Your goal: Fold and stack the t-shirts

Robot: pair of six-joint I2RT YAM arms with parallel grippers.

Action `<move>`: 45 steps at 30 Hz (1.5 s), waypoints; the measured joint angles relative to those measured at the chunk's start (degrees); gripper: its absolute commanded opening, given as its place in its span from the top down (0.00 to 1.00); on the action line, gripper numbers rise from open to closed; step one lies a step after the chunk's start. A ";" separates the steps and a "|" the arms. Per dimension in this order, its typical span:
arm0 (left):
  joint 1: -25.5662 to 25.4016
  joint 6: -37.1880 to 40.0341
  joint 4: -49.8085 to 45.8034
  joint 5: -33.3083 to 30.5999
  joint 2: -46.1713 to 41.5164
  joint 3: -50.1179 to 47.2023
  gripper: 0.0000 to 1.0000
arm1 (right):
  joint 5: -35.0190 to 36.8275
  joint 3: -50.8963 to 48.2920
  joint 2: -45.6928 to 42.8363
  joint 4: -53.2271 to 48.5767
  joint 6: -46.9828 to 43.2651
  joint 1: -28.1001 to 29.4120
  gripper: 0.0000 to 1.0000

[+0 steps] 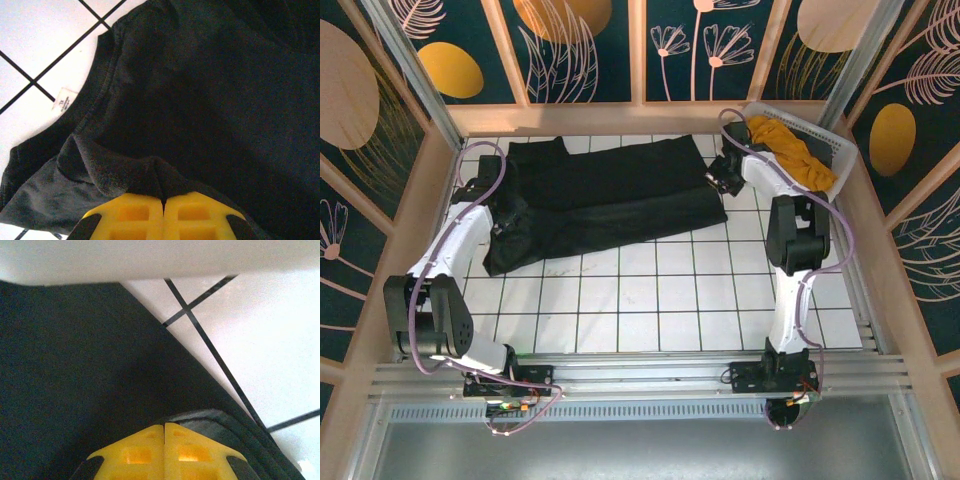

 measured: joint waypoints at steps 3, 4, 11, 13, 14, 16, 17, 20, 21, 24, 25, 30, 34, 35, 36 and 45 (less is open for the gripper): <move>0.22 0.02 0.39 -0.17 0.92 -0.11 1.00 | 0.00 1.66 1.55 -0.26 -0.68 0.00 1.00; 0.26 0.07 0.59 -0.26 1.40 -0.13 1.00 | 0.00 2.25 2.08 -0.37 -0.87 0.00 1.00; 1.95 1.97 1.84 -0.13 5.16 -0.11 0.37 | -0.42 5.53 4.63 -0.28 -3.45 -0.31 0.62; 3.26 2.47 1.86 0.09 6.12 0.44 0.28 | -0.39 5.62 4.50 -0.15 -4.98 -0.63 0.55; 3.69 2.75 1.92 0.15 6.27 0.68 0.28 | -0.33 5.46 4.28 -0.09 -5.42 -0.81 0.54; 4.26 2.99 2.12 0.55 5.84 0.68 0.31 | -0.11 2.91 2.43 0.87 -6.69 -1.22 0.54; 4.26 2.93 2.25 1.07 5.27 0.35 0.35 | -0.07 1.16 1.14 1.20 -7.02 -1.33 0.54; 4.22 2.19 3.43 3.50 1.40 -3.96 0.49 | -0.17 -6.29 -4.61 2.69 -8.55 -1.42 0.69; 4.20 1.49 3.76 4.48 -0.26 -6.14 0.56 | -0.35 -9.01 -6.64 3.48 -9.05 -1.31 0.75; 4.20 -0.13 4.74 7.13 -2.84 -12.24 0.69 | -1.95 -14.56 -9.94 5.40 -9.90 -0.85 0.86; 4.22 -0.70 5.22 7.98 -2.62 -13.90 0.70 | -2.47 -15.50 -9.99 5.99 -9.92 -0.63 0.86; 5.11 -2.27 8.46 10.73 3.28 -15.93 0.76 | -3.63 -16.46 -6.78 7.45 -10.34 0.42 0.88; 7.26 -2.69 11.10 10.71 9.01 -15.50 0.78 | -3.02 -15.37 -1.95 7.48 -10.93 0.61 0.86; 7.80 -2.69 11.30 10.64 9.70 -15.50 0.78 | -2.91 -14.82 -1.86 7.23 -11.08 0.57 0.86; 8.24 -2.67 11.50 10.58 9.77 -15.37 0.77 | -2.10 -14.38 -1.86 7.23 -11.21 0.57 0.86; 8.85 -1.55 12.31 7.48 3.78 -21.70 0.77 | -0.96 -27.85 -10.67 9.46 -10.27 1.40 0.84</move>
